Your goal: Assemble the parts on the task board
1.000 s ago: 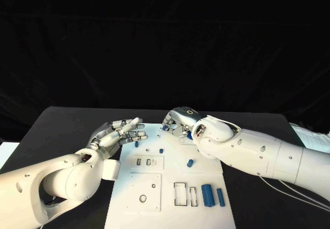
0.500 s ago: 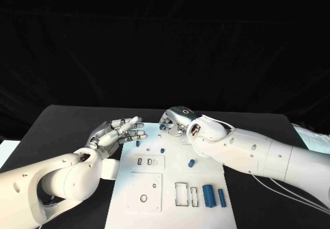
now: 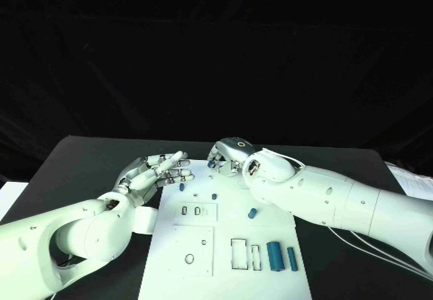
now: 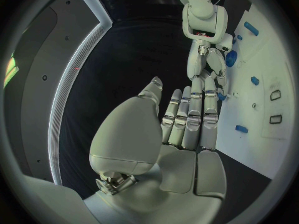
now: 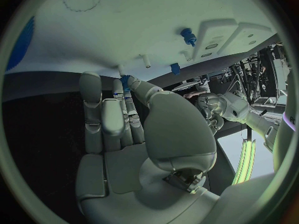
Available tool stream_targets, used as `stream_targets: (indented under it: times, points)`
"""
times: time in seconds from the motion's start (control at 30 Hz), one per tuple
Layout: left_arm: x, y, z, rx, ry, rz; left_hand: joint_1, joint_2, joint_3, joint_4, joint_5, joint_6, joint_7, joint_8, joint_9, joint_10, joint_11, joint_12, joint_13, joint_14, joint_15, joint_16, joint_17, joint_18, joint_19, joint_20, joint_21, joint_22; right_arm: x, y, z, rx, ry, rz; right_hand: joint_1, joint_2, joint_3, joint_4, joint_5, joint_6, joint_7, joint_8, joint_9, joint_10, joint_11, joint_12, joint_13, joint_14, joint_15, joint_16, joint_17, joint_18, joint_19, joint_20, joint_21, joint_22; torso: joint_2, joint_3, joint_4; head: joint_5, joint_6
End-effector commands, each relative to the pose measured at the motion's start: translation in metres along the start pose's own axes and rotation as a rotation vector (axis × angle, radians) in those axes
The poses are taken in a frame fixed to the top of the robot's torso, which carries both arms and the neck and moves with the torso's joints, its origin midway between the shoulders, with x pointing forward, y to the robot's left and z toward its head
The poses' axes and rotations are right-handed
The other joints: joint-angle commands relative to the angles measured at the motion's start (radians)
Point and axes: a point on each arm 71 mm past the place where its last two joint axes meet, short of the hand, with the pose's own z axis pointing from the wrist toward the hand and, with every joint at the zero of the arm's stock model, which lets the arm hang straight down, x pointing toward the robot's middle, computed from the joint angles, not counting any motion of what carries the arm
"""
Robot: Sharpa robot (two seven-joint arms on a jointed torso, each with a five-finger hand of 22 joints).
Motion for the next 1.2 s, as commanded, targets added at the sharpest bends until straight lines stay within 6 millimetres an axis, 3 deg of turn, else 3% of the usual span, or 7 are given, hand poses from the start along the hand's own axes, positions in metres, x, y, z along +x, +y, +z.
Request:
stream_targets:
  times: [0.03,0.7,1.2]
  points:
    - [0.002,-0.002,0.0,0.01,0.021,-0.011,-0.011,-0.001,-0.003,-0.003,-0.004,-0.001,0.006,-0.005,-0.001,-0.001,0.003,-0.005,-0.001,-0.001,0.006,-0.004,0.002,0.01,0.0,0.007,-0.005,-0.002,0.01,-0.008,-0.004,0.052,0.081,-0.043,-0.001,-0.01,0.0,0.005,0.002,0.002,-0.001,0.004,0.002,-0.008,-0.001,0.001,-0.001,0.036,0.005,0.005,0.001,-0.011,-0.007,0.0,0.003,0.001,0.001,-0.0002,-0.0003,0.001,-0.001]
    - [-0.001,-0.003,0.001,0.01,0.014,-0.007,-0.011,-0.001,-0.004,-0.004,-0.004,-0.001,0.006,-0.006,0.0,-0.001,0.003,-0.006,-0.001,-0.002,0.006,-0.006,0.002,0.01,-0.001,0.008,-0.006,-0.003,0.0,-0.008,-0.011,0.054,-0.01,-0.06,-0.001,-0.019,-0.002,0.011,0.007,0.006,-0.001,0.007,0.004,-0.002,-0.004,0.003,0.001,0.037,0.002,0.022,0.016,-0.014,-0.001,0.002,0.029,0.033,0.005,-0.0003,0.0013,0.001,-0.001]
    - [-0.003,-0.003,0.001,0.009,0.008,-0.005,-0.01,0.0,-0.003,-0.004,-0.004,-0.001,0.006,-0.006,0.0,-0.001,0.003,-0.006,-0.001,-0.002,0.006,-0.006,0.002,0.01,-0.001,0.008,-0.006,-0.003,0.001,0.0,-0.014,0.021,0.018,-0.047,-0.004,-0.026,-0.004,0.014,0.006,0.008,-0.002,0.007,0.005,0.0,-0.004,0.003,0.001,0.037,0.002,0.026,0.018,-0.015,0.0,0.002,0.037,0.041,0.006,-0.0035,0.0035,0.001,-0.006]
